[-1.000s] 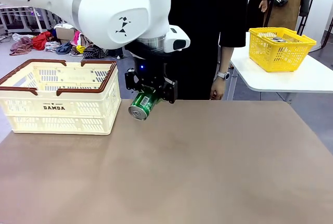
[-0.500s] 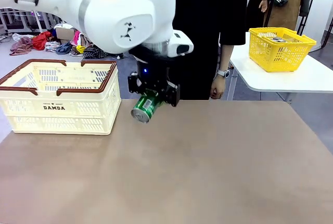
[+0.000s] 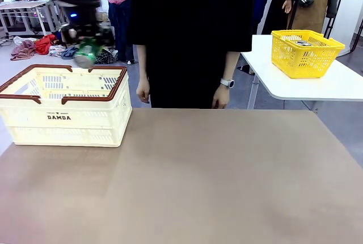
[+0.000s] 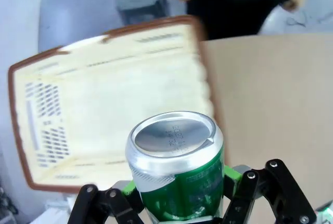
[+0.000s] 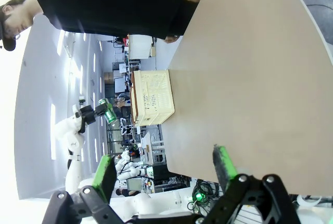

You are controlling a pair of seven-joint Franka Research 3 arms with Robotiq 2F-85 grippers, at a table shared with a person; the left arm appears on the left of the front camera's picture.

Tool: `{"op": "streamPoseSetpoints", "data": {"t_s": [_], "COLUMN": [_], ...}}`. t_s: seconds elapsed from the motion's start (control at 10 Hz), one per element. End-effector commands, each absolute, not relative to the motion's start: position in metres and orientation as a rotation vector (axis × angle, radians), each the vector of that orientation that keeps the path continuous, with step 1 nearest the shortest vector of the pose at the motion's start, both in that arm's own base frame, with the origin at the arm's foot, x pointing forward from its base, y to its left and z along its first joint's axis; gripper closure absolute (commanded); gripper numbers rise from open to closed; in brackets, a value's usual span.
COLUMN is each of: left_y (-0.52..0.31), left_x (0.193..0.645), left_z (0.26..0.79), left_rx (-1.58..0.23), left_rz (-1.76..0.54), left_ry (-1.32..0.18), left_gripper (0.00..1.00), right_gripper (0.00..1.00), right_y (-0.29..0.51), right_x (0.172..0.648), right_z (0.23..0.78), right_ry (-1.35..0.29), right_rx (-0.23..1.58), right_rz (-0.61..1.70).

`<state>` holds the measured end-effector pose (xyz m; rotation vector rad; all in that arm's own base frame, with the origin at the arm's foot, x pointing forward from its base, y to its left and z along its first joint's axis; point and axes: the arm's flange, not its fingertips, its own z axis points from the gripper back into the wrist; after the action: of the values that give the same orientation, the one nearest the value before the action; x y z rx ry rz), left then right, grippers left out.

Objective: Place the drinks into the Shopping basket.
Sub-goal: Pick up one drink and place it into the Shopping basket.

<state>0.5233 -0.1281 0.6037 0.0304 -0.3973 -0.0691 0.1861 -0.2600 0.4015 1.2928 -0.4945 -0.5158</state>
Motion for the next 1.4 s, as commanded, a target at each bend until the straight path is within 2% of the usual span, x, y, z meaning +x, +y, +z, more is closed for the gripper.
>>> {"op": "streamPoseSetpoints", "data": {"t_s": [0.0,0.3,0.4,0.5,0.9,1.3], "left_y": [-0.092,-0.045,-0.046,-0.035,-0.038,-0.04], "left_x": [0.546,0.543,0.547,0.555,0.555,0.597], "left_z": [0.58,0.567,0.56,0.554,0.549,0.484], "left_rx": [0.021,0.004,0.065,0.035,0.04,0.037], "left_rz": [0.036,0.107,0.187,0.093,0.115,0.03], "left_ry": [-0.351,-0.298,-0.214,-0.29,-0.265,-0.224], "left_gripper": [1.0,1.0,1.0,1.0,1.0,1.0], "right_gripper": [0.0,0.0,0.0,0.0,0.0,0.0], "right_y": [-0.26,-0.26,-0.26,-0.26,-0.26,-0.26], "right_x": [0.188,0.188,0.188,0.188,0.188,0.188], "right_z": [0.404,0.404,0.404,0.404,0.404,0.404], "right_ry": [-0.513,-0.513,-0.513,-0.513,-0.513,-0.513], "right_rx": [1.302,1.302,1.302,1.302,1.302,1.302], "right_rz": [-0.507,-0.507,-0.507,-0.507,-0.507,-0.507]}}
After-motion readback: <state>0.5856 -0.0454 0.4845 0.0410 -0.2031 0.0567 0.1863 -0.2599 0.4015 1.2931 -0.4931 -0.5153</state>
